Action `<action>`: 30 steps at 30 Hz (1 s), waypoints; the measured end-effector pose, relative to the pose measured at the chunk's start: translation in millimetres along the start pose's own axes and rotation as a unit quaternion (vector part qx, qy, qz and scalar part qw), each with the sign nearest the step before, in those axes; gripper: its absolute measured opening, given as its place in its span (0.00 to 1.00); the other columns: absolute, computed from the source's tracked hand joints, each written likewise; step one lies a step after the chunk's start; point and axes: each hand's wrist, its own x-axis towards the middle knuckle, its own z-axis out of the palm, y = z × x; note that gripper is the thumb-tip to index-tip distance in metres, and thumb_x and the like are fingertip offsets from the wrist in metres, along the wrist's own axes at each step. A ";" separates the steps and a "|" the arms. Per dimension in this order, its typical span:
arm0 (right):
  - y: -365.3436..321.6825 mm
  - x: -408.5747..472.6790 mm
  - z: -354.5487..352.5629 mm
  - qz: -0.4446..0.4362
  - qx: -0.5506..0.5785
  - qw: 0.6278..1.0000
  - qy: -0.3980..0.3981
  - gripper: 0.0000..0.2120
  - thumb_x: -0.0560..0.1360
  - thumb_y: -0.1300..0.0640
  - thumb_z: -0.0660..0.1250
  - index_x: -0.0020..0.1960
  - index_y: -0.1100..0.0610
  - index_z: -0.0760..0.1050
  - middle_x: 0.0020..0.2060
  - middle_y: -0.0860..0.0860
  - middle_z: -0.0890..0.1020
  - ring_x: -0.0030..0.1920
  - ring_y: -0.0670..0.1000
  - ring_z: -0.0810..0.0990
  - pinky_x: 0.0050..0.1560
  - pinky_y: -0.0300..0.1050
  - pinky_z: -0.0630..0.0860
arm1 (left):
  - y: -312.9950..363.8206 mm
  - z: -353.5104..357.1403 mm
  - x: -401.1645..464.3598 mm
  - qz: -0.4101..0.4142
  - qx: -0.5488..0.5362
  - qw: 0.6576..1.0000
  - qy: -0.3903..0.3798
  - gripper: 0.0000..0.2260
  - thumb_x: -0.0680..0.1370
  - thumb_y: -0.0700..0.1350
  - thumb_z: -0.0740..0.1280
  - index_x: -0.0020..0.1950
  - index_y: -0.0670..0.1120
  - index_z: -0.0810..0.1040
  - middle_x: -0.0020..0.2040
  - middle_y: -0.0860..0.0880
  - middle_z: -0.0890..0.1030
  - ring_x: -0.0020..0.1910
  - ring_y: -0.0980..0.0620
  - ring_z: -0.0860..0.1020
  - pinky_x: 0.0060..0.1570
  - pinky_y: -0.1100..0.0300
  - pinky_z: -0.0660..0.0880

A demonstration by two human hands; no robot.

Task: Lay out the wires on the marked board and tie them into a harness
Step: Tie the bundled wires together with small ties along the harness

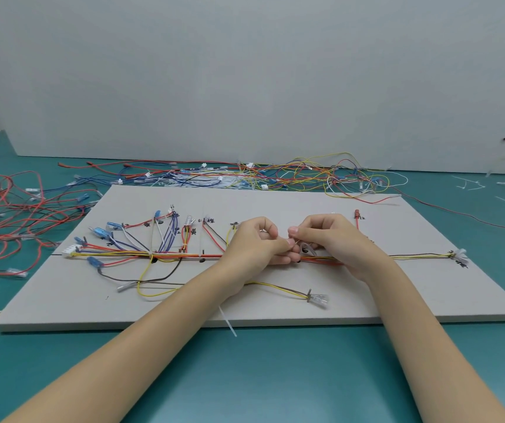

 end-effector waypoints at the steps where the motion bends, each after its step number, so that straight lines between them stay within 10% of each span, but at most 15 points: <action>1: -0.2 -0.1 0.3 -0.003 0.001 1.000 -0.001 0.09 0.75 0.58 0.71 0.37 0.58 0.80 0.34 0.50 0.83 0.33 0.42 0.77 0.36 0.30 0.71 | -0.2 0.3 0.2 0.000 0.000 1.000 0.002 0.13 0.76 0.30 0.67 0.41 0.43 0.65 0.36 0.41 0.83 0.32 0.48 0.83 0.35 0.62 0.80; 30: 2.3 0.3 -2.1 -0.014 -0.029 0.999 -0.007 0.08 0.75 0.57 0.71 0.40 0.60 0.82 0.32 0.49 0.83 0.31 0.42 0.75 0.35 0.30 0.70 | -2.5 -0.4 -3.1 0.010 -0.024 1.000 0.006 0.06 0.75 0.31 0.69 0.45 0.40 0.74 0.38 0.40 0.84 0.34 0.49 0.84 0.38 0.63 0.81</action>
